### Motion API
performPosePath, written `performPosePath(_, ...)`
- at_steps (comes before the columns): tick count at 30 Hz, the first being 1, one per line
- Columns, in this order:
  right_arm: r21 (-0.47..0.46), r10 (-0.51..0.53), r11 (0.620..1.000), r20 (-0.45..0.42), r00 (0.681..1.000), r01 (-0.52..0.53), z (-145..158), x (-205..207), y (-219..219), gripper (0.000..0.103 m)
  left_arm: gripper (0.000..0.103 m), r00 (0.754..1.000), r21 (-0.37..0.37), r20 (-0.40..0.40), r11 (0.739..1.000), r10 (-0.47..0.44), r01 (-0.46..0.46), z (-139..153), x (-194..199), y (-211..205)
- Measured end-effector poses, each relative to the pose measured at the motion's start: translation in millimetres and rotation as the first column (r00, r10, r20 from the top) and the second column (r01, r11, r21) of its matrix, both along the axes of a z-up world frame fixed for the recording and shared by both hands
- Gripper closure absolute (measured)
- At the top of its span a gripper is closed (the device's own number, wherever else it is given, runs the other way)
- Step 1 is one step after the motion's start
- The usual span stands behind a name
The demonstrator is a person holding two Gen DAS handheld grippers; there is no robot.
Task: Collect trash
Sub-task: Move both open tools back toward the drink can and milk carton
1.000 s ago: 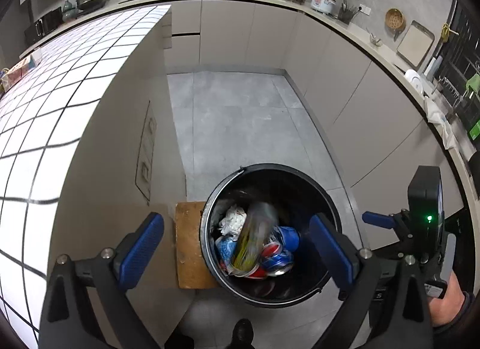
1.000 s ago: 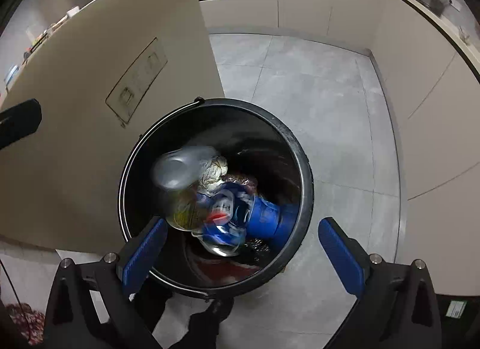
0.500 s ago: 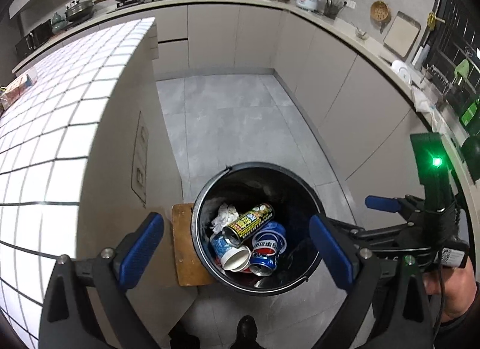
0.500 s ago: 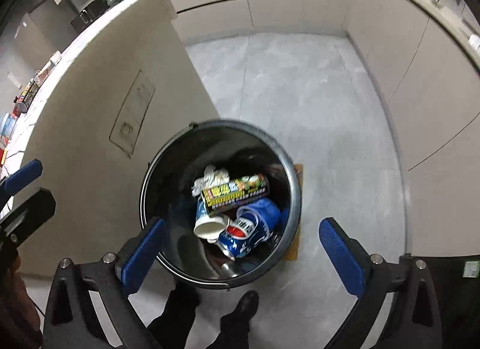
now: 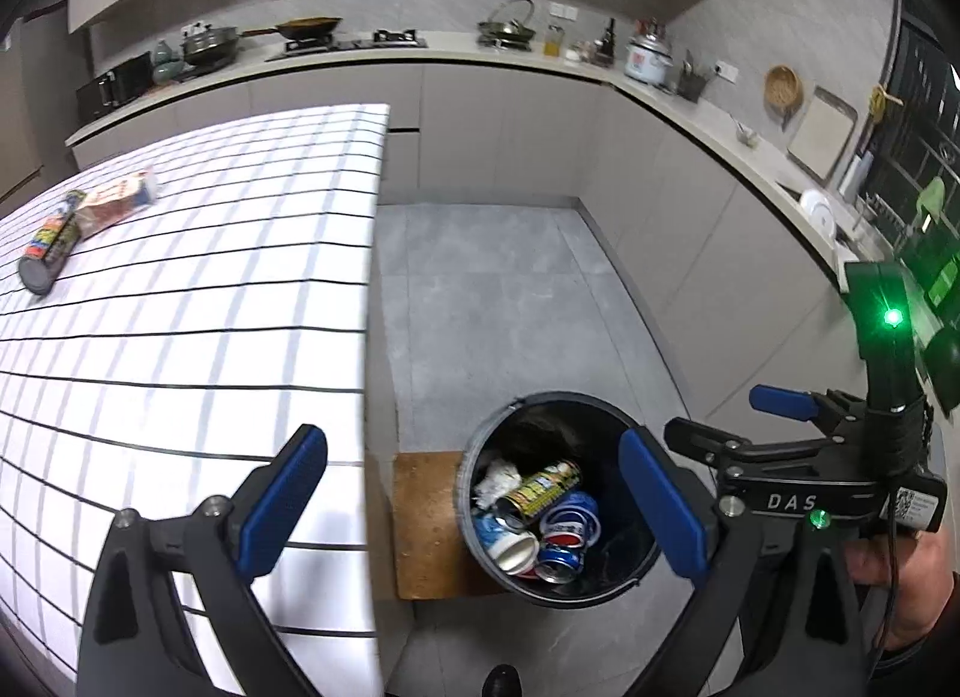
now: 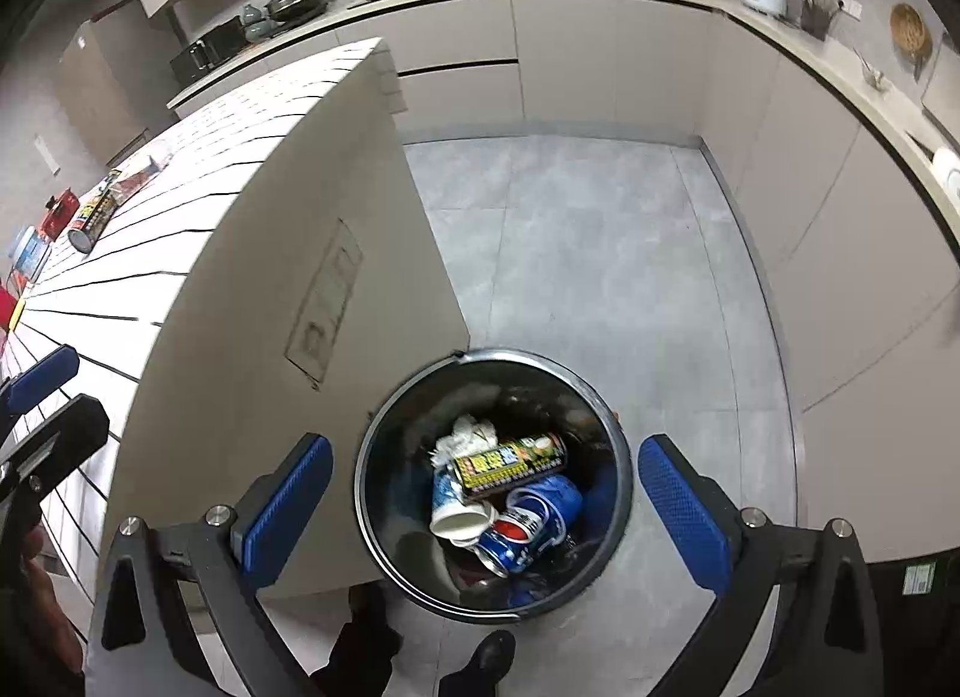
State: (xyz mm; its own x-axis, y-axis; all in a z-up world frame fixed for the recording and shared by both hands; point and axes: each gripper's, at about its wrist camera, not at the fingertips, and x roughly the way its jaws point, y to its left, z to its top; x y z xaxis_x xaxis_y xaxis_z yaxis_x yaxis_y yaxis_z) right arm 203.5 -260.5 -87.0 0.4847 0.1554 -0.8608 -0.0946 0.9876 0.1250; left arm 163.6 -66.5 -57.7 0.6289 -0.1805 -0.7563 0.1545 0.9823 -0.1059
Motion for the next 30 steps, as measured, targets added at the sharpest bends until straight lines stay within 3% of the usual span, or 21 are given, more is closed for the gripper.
performPosePath(8,-0.008,0.053,0.999,0.039,0.998,-0.053,21.2,12.6,53.7,0.0,0.005,0.997,-0.013,0.029,0.998,0.069,-0.068,9.4,1.1,53.6)
performPosePath(19,-0.006,0.111,0.994,0.093,0.989,-0.111,47.4,53.1,160.8,0.0,0.005,0.982,-0.016,0.044,0.983,0.183,-0.183,13.9,17.1,160.7)
performPosePath(30,-0.008,0.205,0.979,0.102,0.973,-0.205,47.3,122.8,290.2,0.0,0.005,0.943,0.011,0.067,0.945,0.325,-0.326,5.9,64.7,291.1)
